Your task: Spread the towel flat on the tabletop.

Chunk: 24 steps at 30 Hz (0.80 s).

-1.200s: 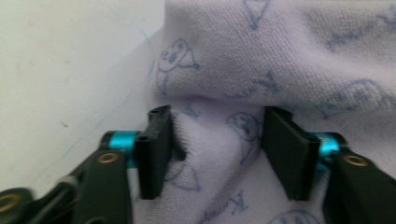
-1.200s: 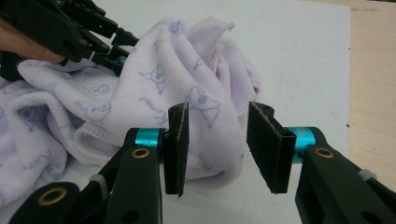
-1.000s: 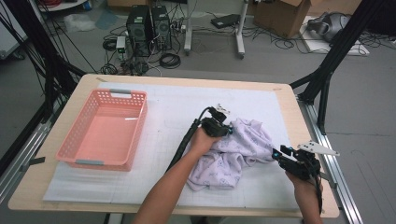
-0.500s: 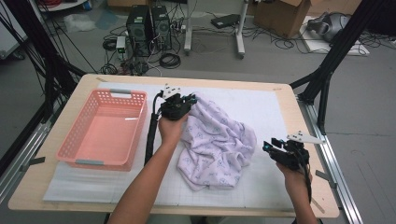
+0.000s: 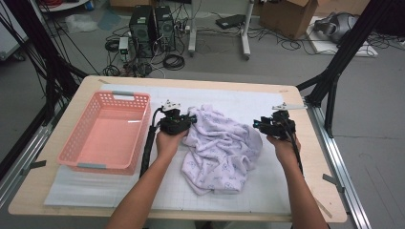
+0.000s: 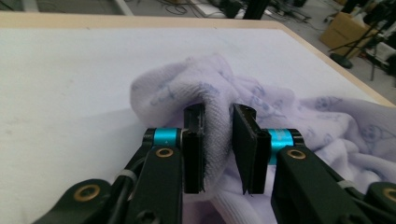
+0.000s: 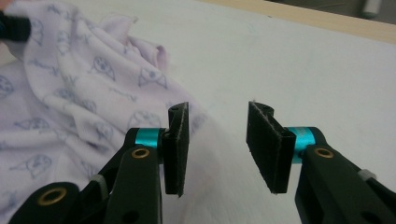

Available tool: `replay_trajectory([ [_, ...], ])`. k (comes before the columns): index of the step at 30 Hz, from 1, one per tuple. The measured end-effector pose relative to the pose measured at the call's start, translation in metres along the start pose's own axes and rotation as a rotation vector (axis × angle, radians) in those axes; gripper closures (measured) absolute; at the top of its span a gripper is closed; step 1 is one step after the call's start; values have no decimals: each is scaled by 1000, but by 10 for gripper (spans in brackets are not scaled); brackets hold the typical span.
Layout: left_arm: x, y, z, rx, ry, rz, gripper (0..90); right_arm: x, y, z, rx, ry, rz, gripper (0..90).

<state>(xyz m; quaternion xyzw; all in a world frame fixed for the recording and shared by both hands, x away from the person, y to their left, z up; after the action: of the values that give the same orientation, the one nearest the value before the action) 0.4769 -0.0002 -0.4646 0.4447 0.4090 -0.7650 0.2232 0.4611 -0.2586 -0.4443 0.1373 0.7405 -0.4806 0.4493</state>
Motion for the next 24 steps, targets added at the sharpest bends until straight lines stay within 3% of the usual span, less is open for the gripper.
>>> replay_trajectory([
  [4,9,0,3,20,0,-21,737,-4,32,-3,-42,2,-30,548],
  [7,14,-2,0,25,2,-39,772,-5,58,-11,-54,-36,-85,462],
  [10,19,-3,-4,18,-2,-53,789,-13,83,-25,-79,-68,-109,450],
  [12,21,-5,-6,17,2,-66,795,-14,98,-33,-83,-97,-144,459],
  [16,23,-6,-10,10,16,-76,807,-4,122,-57,-130,-165,-237,592],
  [18,21,-8,-13,-7,20,-66,807,-1,127,-63,-119,-215,-263,703],
  [21,10,-12,-17,-42,19,-5,810,-4,124,-62,-145,-203,-272,787],
  [24,2,-16,-17,-57,17,38,813,-19,116,-50,-61,-205,-190,793],
])
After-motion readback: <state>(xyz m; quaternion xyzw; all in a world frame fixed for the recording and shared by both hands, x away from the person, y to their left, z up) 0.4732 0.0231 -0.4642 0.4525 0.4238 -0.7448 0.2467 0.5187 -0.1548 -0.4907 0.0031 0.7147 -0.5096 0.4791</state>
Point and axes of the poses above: each handheld gripper's, and its own axes: y roughly forward along the jaws, x roughly out of its underside, z roughly to its right, the point moved 10 cm from there along y, roughly forward along the jaws, and after that the axes turned 4 degrees about -x, right-handed, at the moved point
